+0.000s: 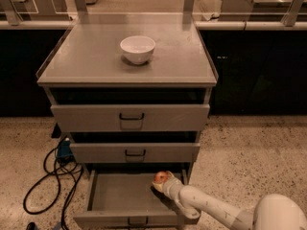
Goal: Place apple into bottom drawer
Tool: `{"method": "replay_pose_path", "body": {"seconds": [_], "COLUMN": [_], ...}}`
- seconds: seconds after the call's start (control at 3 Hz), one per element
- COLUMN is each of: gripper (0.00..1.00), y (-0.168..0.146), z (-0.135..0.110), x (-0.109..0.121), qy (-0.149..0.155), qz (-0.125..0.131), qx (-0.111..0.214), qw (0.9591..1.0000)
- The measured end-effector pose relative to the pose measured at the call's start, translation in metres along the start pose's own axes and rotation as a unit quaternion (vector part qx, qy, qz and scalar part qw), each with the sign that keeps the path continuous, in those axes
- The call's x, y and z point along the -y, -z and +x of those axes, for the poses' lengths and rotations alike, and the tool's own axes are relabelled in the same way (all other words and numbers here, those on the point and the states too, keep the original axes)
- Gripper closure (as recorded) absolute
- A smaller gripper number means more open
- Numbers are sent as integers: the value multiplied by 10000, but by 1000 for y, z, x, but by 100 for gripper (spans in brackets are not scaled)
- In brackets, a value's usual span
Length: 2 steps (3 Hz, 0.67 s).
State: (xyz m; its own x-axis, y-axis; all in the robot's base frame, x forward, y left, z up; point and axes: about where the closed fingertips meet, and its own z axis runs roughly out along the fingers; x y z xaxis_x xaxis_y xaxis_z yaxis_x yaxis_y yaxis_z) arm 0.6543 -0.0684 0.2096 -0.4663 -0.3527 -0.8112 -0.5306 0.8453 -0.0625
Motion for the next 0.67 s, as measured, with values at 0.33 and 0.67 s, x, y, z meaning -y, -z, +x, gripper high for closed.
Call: {"method": "replay_pose_path", "body": {"seconds": [0.33, 0.67], "gripper": [100, 100], "y": [-15, -58], "z": [18, 46], "x": [-20, -46], "qy": [-118, -266], "qz": [-245, -514], "qx": [-85, -440], "qw": [9996, 9974]}}
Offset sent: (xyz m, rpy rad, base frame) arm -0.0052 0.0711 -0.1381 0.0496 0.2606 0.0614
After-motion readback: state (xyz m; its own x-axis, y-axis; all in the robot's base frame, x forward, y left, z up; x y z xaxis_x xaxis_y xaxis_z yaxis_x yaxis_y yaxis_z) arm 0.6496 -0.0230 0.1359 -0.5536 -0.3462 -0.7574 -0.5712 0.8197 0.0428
